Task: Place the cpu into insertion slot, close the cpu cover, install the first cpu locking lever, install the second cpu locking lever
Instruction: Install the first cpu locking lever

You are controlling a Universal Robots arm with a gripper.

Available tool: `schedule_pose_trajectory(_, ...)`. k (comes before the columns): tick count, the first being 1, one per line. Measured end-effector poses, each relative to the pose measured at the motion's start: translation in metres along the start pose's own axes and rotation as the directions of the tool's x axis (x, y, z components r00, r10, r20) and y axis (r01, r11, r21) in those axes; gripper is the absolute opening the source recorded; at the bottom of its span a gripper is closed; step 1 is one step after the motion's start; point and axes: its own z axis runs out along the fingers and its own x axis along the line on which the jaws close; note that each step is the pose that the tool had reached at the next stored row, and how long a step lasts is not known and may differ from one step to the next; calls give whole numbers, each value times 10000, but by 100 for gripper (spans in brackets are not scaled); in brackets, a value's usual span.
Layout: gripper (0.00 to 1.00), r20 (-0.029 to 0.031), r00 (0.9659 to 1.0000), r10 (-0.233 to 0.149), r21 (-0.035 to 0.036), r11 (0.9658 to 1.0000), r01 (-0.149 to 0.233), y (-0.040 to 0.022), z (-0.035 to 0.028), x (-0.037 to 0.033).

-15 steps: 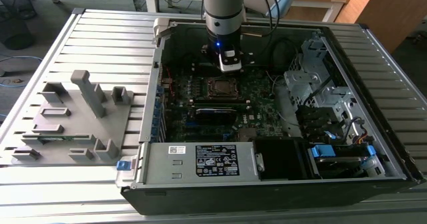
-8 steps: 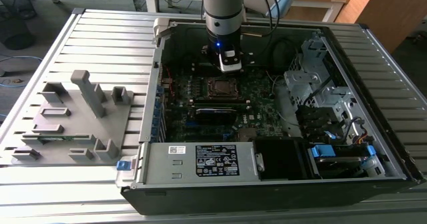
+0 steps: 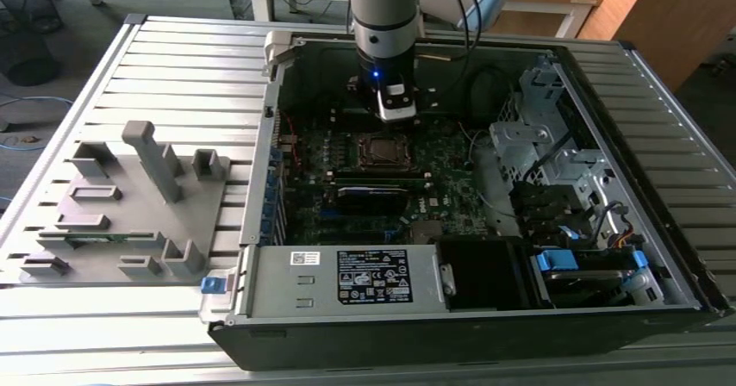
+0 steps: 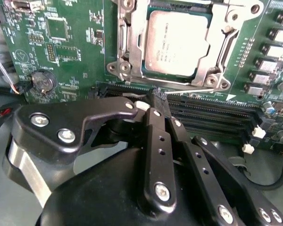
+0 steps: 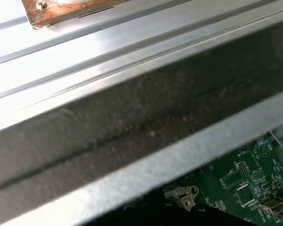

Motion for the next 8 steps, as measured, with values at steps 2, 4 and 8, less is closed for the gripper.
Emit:
schedule_pose_trajectory(2,11,1,10000,-2,-1,10000,2,0,0,0)
schedule_pose_trajectory(4,11,28,10000,-3,-13,10000,3,0,0,3)
schedule_pose_trajectory(8,11,135,9999,-20,-63,10000,21,-5,3,11)
